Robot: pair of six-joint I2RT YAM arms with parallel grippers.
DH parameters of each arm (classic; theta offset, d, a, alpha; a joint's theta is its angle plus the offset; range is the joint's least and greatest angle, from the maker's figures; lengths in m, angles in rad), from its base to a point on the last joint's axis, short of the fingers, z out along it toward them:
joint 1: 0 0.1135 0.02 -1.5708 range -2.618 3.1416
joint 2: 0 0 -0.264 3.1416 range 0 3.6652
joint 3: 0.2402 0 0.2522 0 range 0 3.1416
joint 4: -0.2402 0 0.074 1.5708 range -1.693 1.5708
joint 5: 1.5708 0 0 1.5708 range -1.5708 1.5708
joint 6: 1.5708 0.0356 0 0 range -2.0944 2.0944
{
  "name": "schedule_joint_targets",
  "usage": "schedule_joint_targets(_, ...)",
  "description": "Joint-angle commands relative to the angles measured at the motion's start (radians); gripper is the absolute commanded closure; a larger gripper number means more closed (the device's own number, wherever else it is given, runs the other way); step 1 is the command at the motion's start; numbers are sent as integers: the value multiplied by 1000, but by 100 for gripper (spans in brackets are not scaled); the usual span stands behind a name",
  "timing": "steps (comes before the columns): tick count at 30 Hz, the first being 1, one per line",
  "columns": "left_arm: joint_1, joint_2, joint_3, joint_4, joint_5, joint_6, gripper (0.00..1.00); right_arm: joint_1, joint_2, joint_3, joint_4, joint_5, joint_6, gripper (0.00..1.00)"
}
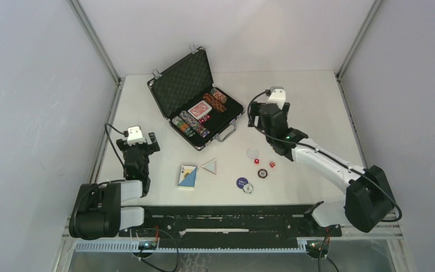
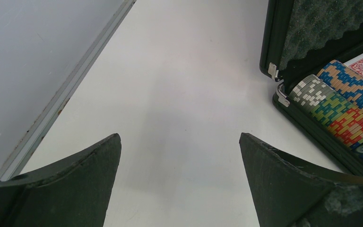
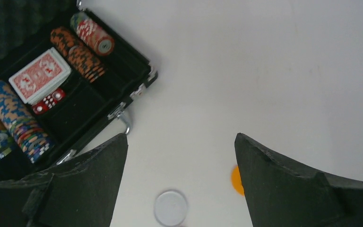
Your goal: Pack up texas hold em set
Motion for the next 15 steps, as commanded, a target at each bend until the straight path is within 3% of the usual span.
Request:
schedule_joint_targets(1,10,-2,57,20,-12,-11,0,110,109,14,-70,142,109,9)
schedule_joint_targets(9,9,-4,57,21,-12,-11,0,195,318,139,-193,167,185,9)
schedule_joint_targets(15,8,-3,57,20,-12,-10,0,195,354,142,-97,-129,155,6)
